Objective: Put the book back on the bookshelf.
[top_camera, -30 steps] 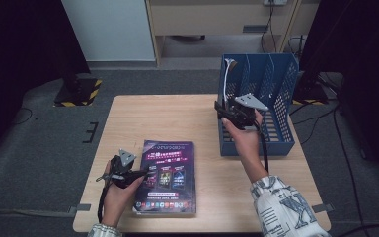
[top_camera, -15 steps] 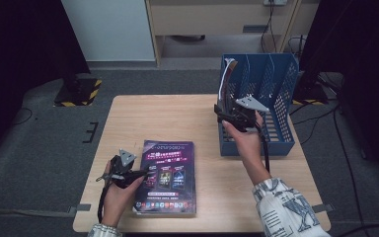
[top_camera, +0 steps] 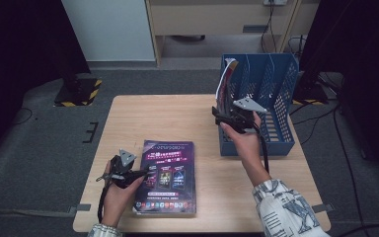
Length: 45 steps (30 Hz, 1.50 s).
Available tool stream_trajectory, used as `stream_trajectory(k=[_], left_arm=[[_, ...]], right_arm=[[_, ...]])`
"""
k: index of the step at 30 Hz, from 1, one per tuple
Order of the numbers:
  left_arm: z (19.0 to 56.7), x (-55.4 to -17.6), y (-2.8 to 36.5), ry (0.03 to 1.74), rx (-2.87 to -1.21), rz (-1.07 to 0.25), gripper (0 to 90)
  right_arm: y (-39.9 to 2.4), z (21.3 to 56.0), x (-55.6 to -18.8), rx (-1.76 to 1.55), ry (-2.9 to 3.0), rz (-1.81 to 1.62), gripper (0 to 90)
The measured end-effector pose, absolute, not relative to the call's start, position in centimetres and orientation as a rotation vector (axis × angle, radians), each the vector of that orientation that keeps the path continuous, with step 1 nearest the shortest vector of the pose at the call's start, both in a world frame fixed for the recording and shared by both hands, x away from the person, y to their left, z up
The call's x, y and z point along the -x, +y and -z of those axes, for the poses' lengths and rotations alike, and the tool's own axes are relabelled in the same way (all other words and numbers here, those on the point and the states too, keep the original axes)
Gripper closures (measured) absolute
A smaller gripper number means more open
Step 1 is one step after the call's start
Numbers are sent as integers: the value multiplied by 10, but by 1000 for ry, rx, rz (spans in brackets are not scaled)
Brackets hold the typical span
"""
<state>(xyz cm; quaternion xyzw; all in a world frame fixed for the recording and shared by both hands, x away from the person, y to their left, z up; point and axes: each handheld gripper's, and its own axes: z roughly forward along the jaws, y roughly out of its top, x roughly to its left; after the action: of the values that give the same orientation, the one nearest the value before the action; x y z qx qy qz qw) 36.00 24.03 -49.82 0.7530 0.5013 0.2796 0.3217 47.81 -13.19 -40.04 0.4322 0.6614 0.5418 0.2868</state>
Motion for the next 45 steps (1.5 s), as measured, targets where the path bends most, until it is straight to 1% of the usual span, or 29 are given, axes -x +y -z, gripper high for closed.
stream_trajectory(k=[5,31,45], left_arm=[[498,-360,240,1314,-1980,-735,127],[498,-360,240,1311,-1982,-734,127],[498,-361,240,1313,-1982,-735,126]], right_arm=[[-131,401,-477,-1152,1776,-1448,216],[-126,403,-476,-1145,1789,-1456,211],[-128,404,-463,-1128,1821,-1467,190]])
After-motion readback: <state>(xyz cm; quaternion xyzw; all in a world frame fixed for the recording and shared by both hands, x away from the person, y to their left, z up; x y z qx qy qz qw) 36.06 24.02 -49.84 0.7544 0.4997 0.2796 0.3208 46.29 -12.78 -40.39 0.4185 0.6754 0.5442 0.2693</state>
